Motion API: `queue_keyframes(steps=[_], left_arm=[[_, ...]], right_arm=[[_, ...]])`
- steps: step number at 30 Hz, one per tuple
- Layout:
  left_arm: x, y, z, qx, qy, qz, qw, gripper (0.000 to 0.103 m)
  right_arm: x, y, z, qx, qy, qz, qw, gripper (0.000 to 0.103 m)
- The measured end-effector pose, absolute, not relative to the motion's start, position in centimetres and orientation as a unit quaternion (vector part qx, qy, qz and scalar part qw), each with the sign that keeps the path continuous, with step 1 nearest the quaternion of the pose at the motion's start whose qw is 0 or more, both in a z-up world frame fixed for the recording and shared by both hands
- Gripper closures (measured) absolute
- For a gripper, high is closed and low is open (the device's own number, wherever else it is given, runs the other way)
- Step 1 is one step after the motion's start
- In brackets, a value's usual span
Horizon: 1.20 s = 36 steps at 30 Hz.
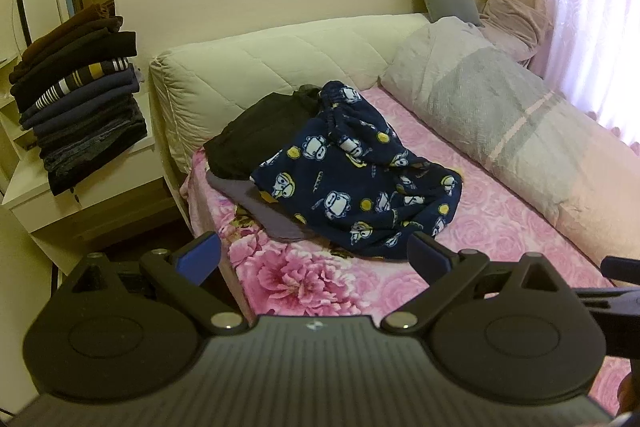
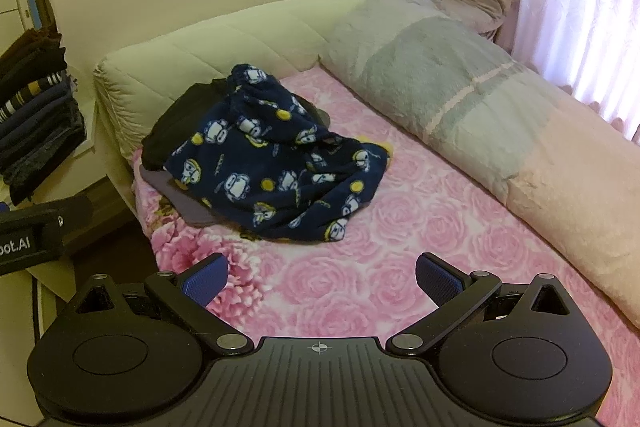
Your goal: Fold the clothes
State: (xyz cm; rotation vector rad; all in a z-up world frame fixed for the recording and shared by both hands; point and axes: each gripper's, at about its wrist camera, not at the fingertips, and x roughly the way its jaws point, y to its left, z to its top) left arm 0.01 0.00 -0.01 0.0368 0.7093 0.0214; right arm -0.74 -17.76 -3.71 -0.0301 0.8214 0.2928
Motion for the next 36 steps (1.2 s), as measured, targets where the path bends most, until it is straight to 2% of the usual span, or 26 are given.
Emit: queue_keyframes(steps=[36], left_arm=[[0.2,-0.9,-1.5,0.029,0.38,0.001,0.925,0.004]], right_arm=[[0.7,-18.4,-4.6,-0.002,0.406,0.152,0.901,0.0]])
